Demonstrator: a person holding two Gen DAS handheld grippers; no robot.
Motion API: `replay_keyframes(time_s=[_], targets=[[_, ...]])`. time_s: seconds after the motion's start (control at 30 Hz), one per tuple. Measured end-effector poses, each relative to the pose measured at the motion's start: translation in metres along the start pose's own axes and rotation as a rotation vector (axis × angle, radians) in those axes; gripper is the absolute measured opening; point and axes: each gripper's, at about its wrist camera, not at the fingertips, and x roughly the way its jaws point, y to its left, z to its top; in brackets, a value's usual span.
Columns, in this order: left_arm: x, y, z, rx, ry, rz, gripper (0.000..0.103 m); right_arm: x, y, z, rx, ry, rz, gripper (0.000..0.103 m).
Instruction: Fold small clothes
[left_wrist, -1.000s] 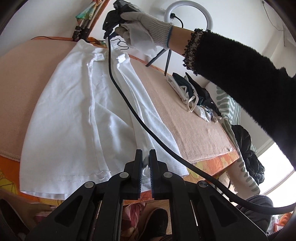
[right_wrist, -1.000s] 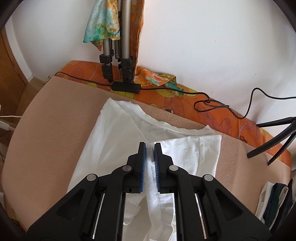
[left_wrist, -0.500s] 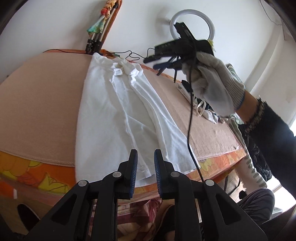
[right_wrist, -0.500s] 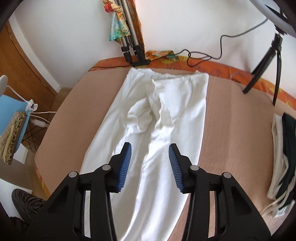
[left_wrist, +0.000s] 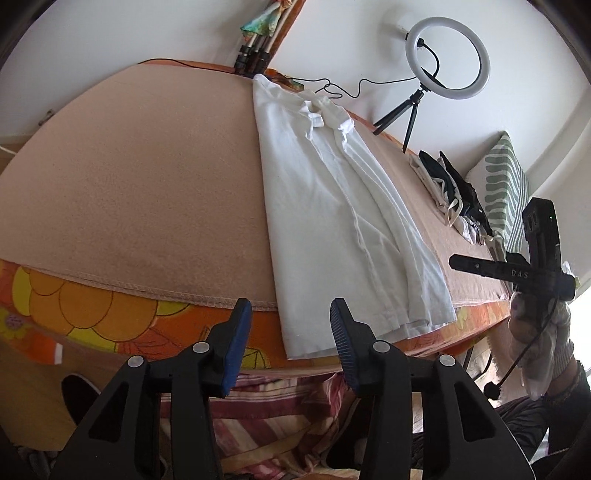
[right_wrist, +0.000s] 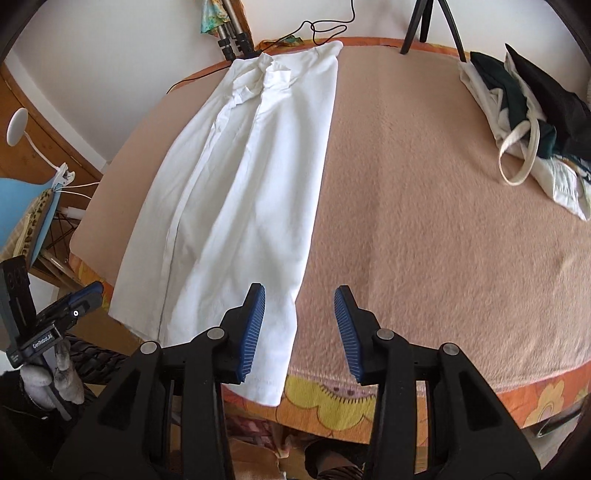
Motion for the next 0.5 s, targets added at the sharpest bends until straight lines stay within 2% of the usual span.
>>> replay_keyframes(time_s=[0.1,0.2,0.23,0.3,0.37,0.4,0.5], targets=[[0.009,0.001,-0.002,-0.023,0.04,-0.009,0.04,-0.002,-0.007,-0.018,0.031,0.011,0.017,0.042],[0.007,0.001,-0.002,-0.026,0.032,-0.011,0.039,-0.002,-0.013,-0.032,0.052,0.024,0.047,0.042],[0.007,0.001,-0.001,-0.029,0.031,-0.01,0.035,-0.002,-0.014,-0.037,0.056,0.027,0.052,0.042],[0.011,0.0,-0.001,-0.023,0.048,-0.014,0.012,0.002,-0.013,-0.041,0.06,0.033,0.069,0.042],[0.013,-0.003,-0.002,-0.002,0.045,-0.014,0.009,0.002,-0.011,-0.046,0.052,0.039,0.088,0.042],[0.013,-0.004,-0.002,0.007,0.04,-0.015,0.004,0.002,-0.009,-0.047,0.044,0.038,0.086,0.042],[0.015,-0.006,0.0,0.006,0.032,-0.028,0.003,0.003,-0.008,-0.048,0.039,0.033,0.085,0.042]])
